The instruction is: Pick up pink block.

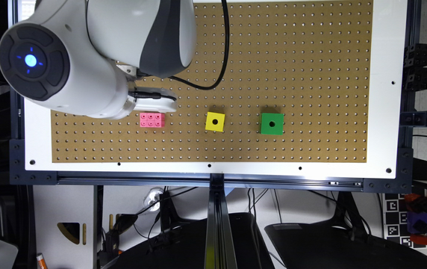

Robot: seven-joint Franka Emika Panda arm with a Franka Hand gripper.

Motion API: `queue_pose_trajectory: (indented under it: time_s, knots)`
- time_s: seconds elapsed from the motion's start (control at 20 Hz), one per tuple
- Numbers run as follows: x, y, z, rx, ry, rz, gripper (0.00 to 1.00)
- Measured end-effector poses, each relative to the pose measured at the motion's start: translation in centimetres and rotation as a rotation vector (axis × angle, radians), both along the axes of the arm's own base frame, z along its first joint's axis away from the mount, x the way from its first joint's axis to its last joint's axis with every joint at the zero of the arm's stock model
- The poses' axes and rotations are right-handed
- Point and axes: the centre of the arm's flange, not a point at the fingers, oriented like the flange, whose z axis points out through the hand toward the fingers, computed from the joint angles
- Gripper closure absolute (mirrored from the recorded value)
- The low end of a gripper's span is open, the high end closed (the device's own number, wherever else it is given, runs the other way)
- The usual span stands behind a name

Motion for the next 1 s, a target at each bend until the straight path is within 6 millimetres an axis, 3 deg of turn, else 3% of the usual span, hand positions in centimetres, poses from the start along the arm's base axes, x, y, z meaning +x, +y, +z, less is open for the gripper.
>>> queue_pose_trajectory:
  time_s: [0.3, 1.0]
  knots:
    - [0.1, 0.0, -4.4, 0.003, 0.008, 0.001, 0.00]
    - [0.7, 0.0, -4.0, 0.000, -0.005, 0.004, 0.00]
